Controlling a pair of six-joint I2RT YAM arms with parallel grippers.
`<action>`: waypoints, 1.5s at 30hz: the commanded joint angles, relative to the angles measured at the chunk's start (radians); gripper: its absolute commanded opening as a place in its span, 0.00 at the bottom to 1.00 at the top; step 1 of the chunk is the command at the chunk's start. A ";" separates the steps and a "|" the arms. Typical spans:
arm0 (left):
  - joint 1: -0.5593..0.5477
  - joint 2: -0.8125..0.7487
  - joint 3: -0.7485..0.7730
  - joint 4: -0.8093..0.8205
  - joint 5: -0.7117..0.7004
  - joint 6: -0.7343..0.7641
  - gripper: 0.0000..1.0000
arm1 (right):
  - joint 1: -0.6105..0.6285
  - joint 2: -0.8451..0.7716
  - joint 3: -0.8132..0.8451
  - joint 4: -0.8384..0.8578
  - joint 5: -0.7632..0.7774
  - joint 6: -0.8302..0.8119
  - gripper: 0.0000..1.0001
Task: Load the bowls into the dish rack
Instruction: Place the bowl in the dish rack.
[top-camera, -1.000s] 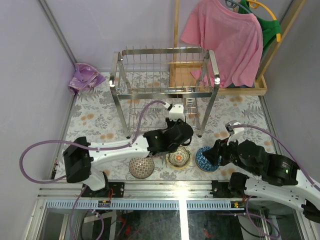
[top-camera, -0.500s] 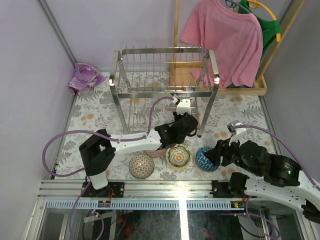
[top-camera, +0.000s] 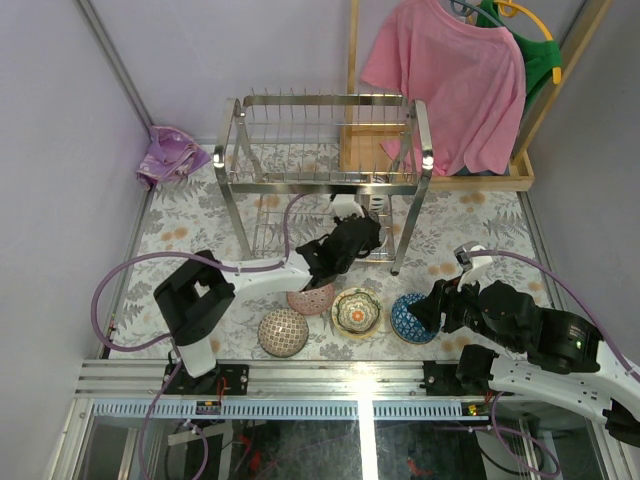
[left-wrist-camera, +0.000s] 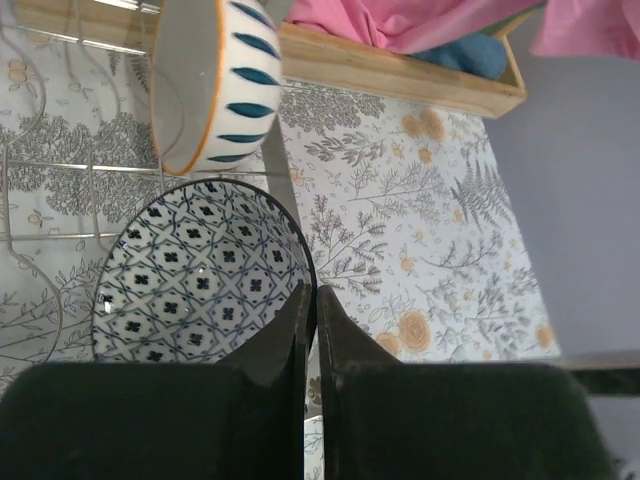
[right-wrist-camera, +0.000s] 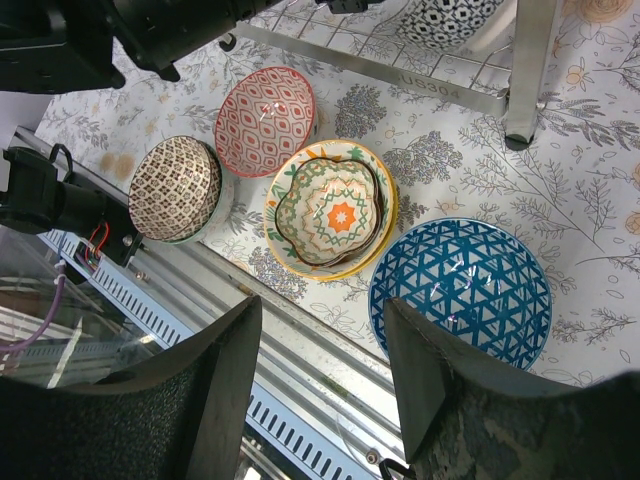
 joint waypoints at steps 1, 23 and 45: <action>0.056 -0.028 -0.101 0.254 0.055 -0.168 0.00 | 0.005 0.012 0.033 -0.011 -0.027 -0.011 0.60; 0.112 0.000 -0.073 0.140 0.116 -0.284 0.00 | 0.005 0.023 0.024 -0.012 -0.036 -0.008 0.59; 0.152 0.017 -0.164 0.511 0.251 -0.441 0.00 | 0.005 0.030 0.023 -0.019 -0.038 -0.004 0.59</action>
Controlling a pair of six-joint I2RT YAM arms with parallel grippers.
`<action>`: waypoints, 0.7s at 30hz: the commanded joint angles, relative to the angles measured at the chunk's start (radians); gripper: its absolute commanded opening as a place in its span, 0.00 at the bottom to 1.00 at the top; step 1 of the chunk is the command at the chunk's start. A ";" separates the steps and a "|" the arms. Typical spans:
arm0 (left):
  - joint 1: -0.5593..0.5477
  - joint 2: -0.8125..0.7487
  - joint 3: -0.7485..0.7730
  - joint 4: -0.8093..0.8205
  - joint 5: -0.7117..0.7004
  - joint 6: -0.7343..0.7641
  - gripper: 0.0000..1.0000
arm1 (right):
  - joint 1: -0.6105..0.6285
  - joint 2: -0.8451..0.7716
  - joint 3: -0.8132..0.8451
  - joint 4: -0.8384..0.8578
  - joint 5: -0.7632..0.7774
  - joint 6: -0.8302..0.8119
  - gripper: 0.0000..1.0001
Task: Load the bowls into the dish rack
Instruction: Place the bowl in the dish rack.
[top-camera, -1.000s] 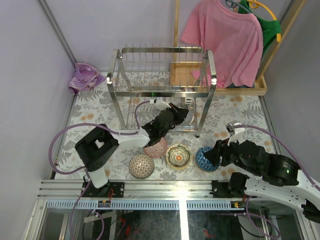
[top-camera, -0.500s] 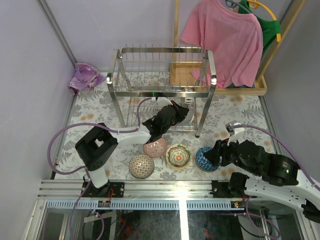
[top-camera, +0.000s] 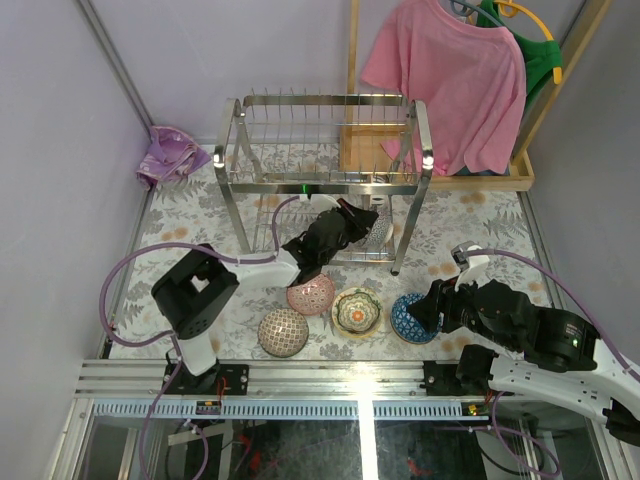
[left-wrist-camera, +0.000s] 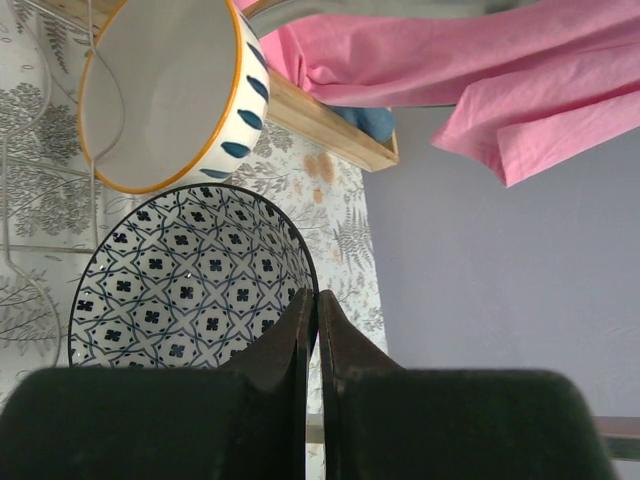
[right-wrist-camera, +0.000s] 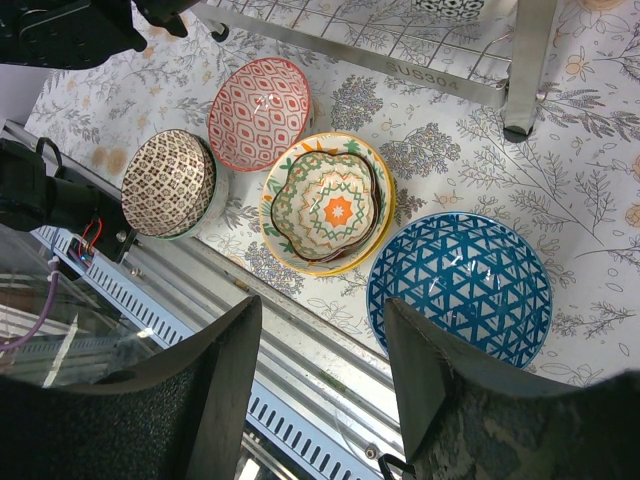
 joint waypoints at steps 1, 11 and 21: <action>0.018 0.022 -0.009 0.212 0.040 -0.092 0.00 | 0.005 0.011 0.024 -0.013 -0.035 -0.012 0.59; 0.044 0.091 -0.088 0.458 0.054 -0.257 0.00 | 0.005 0.016 0.022 -0.007 -0.043 -0.016 0.59; 0.043 0.135 -0.153 0.587 0.035 -0.333 0.00 | 0.005 0.024 0.022 -0.004 -0.047 -0.020 0.59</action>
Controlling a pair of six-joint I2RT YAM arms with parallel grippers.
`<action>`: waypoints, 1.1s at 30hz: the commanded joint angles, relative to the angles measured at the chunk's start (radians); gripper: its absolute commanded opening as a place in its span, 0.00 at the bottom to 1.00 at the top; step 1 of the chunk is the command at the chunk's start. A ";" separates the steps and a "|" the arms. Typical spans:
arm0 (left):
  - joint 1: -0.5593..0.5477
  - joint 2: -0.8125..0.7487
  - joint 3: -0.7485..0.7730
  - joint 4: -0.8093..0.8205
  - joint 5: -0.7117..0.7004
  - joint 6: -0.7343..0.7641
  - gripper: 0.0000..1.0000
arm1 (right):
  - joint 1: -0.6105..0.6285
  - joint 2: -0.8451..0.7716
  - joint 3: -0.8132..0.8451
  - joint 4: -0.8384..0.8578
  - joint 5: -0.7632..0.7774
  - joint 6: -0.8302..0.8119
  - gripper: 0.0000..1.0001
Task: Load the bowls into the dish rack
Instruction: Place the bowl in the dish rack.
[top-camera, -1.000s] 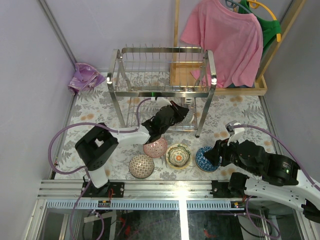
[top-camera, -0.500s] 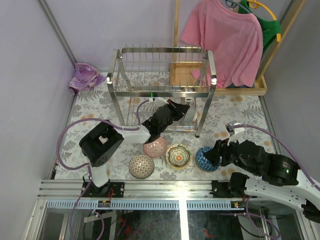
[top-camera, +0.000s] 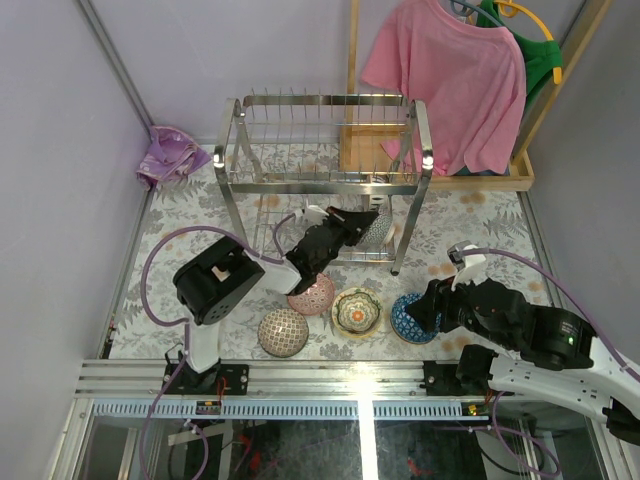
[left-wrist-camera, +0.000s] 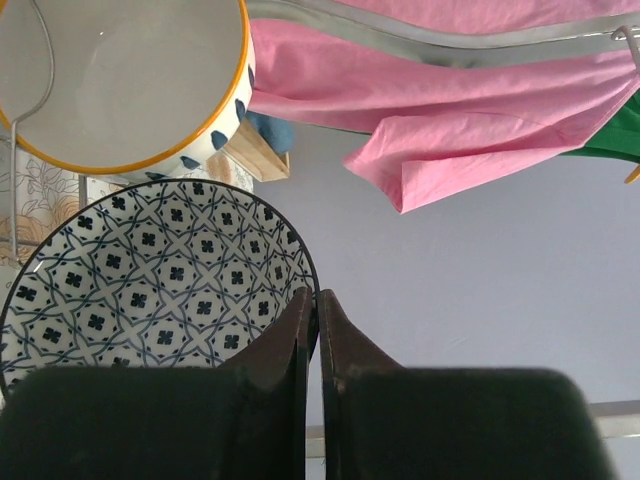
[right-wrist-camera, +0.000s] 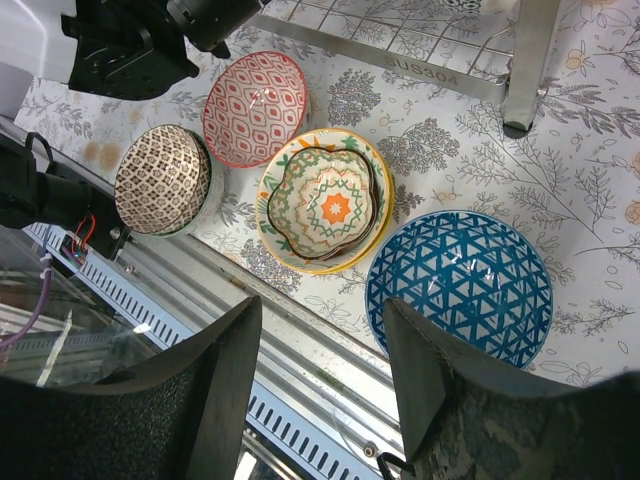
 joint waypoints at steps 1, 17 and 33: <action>0.008 -0.034 -0.047 0.088 -0.012 -0.023 0.00 | 0.005 0.000 0.020 -0.004 -0.045 -0.019 0.59; 0.008 -0.249 -0.075 -0.436 -0.056 0.230 0.00 | 0.005 0.205 0.033 0.115 0.022 -0.019 0.65; 0.053 -0.347 -0.141 -0.564 -0.052 0.297 0.00 | -0.205 0.464 0.027 0.350 -0.104 -0.075 0.64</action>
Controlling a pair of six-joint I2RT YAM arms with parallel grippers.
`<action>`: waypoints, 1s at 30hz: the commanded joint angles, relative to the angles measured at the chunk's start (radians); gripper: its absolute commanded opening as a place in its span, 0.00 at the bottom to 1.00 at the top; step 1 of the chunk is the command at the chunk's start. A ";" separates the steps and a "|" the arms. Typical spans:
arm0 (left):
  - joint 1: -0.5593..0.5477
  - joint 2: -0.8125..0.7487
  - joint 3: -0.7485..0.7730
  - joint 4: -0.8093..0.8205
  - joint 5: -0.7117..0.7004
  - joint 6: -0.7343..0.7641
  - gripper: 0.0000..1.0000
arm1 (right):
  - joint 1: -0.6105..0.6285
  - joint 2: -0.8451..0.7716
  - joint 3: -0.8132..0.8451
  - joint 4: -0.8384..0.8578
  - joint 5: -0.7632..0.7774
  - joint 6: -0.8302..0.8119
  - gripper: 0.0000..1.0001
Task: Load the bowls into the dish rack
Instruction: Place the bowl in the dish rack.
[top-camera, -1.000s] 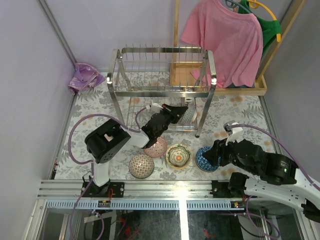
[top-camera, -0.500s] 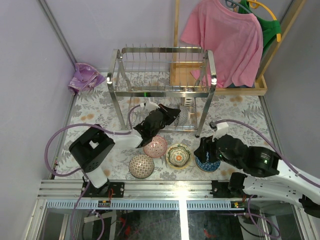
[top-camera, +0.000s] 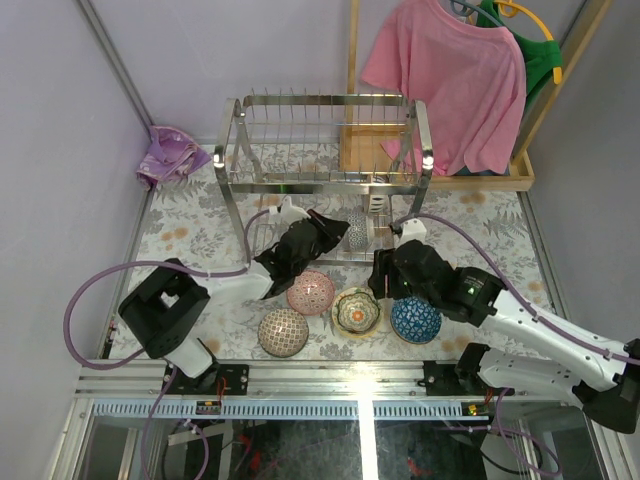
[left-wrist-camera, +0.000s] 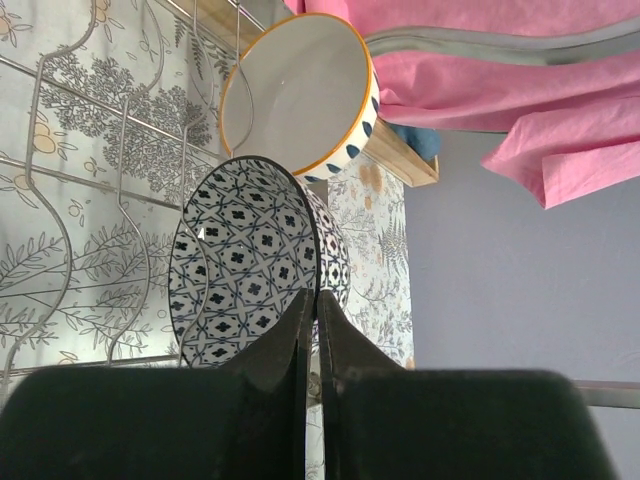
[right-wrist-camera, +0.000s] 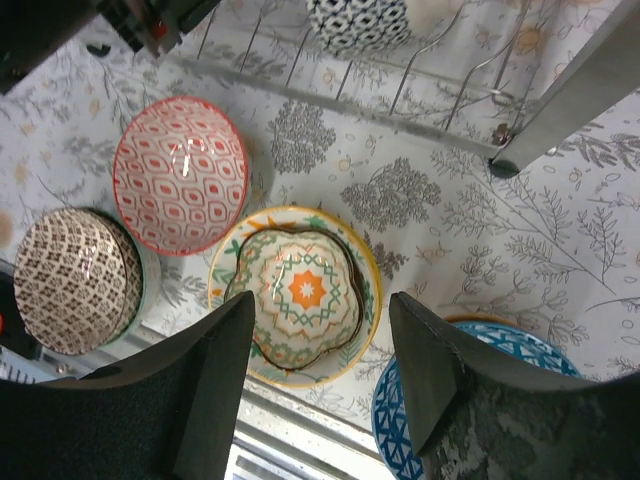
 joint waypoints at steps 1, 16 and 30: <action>0.035 -0.007 -0.015 -0.085 0.018 0.057 0.00 | -0.057 -0.012 0.024 0.071 -0.080 -0.043 0.64; 0.011 0.173 0.268 -0.257 0.131 0.203 0.08 | -0.057 -0.188 -0.007 -0.047 -0.068 -0.021 0.64; -0.034 0.213 0.414 -0.448 0.129 0.262 0.36 | -0.058 -0.241 -0.054 -0.052 -0.087 -0.027 0.64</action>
